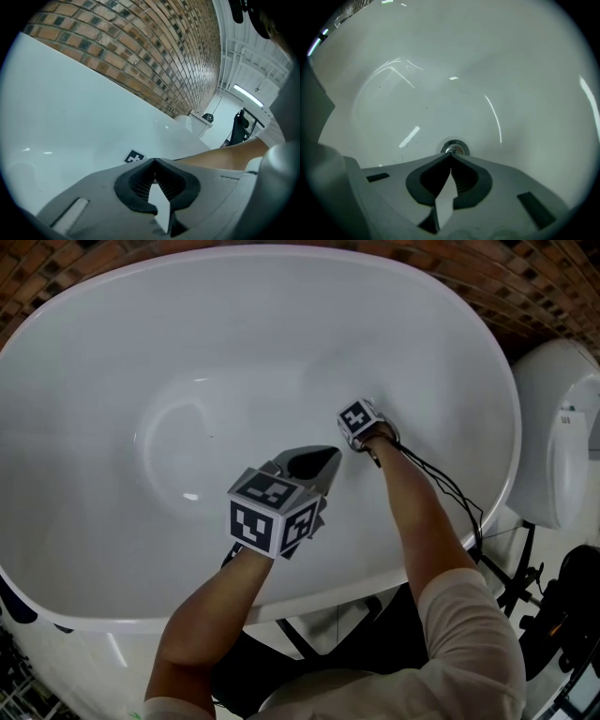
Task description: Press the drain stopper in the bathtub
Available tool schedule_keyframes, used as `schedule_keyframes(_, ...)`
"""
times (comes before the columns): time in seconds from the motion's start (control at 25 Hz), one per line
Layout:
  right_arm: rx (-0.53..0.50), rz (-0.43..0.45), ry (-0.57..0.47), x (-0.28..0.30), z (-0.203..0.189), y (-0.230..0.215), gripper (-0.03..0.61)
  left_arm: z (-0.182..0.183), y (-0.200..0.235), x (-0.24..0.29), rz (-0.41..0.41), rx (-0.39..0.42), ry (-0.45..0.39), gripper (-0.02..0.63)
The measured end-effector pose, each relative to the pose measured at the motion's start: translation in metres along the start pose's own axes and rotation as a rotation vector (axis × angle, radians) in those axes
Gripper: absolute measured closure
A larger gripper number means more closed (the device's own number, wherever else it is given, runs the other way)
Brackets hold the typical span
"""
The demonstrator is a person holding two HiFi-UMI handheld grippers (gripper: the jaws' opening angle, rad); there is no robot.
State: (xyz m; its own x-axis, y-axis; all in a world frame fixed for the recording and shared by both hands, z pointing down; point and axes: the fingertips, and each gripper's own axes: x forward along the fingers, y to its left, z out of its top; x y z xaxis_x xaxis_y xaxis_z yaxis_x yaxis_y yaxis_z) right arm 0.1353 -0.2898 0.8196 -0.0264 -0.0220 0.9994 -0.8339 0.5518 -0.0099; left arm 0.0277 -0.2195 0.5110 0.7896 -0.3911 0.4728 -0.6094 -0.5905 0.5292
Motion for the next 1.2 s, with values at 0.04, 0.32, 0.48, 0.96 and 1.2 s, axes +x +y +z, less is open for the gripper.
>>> schedule_keyframes(0.04, -0.002, -0.008, -0.005, -0.006, 0.001, -0.001, 0.565, 0.0, 0.001, 0.0, 0.003, 0.003, -0.003, 0.607)
schedule_keyframes(0.32, -0.027, -0.031, -0.062, -0.056, 0.004, 0.003, 0.565, -0.001, 0.014, -0.01, 0.052, 0.027, -0.009, 0.607)
schedule_keyframes(0.48, -0.033, -0.035, -0.116, -0.085, 0.01, 0.005, 0.565, 0.008, 0.014, -0.023, 0.109, 0.027, -0.048, 0.607)
schedule_keyframes(0.96, -0.046, -0.052, -0.235, -0.151, 0.019, 0.006, 0.565, 0.03, -0.024, -0.053, 0.127, 0.056, -0.13, 0.607)
schedule_keyframes(1.2, -0.024, -0.03, -0.319, -0.194, 0.017, 0.013, 0.565, 0.036, -0.054, -0.073, 0.135, 0.071, -0.18, 0.607)
